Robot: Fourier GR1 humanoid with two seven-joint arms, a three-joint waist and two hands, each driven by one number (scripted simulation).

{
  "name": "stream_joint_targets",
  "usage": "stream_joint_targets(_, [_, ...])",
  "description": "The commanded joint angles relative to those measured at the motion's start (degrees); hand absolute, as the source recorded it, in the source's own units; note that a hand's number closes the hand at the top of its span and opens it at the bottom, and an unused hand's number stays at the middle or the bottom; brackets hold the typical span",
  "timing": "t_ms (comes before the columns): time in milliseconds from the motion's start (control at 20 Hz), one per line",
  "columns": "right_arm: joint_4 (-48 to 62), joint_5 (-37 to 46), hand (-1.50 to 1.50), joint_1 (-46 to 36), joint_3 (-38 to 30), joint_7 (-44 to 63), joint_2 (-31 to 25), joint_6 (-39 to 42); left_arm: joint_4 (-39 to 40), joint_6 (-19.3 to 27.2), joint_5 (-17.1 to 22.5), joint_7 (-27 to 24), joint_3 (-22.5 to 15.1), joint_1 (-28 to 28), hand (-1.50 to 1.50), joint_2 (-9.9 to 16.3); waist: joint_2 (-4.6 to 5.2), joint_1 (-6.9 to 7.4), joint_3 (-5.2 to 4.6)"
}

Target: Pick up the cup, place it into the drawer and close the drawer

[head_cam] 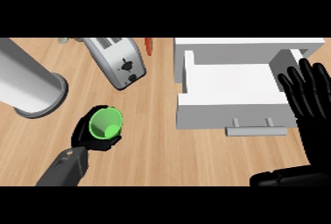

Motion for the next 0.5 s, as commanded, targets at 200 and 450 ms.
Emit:
stream_joint_targets(200, [1.56, 0.80, -1.50, -4.62, -0.51, 2.90, -0.54, -1.91, -3.59, 0.07, 0.73, -8.32, 0.33, -0.30, 1.50, -2.24, -0.11, 0.45, 0.01])
stream_joint_targets(450, [2.50, 0.52, -1.50, -0.90, -1.14, -2.61, -0.15, 0.32, -6.83, 4.99, 2.24, -12.16, 2.08, 4.28, 1.50, -1.59, -0.19, 0.85, 0.08])
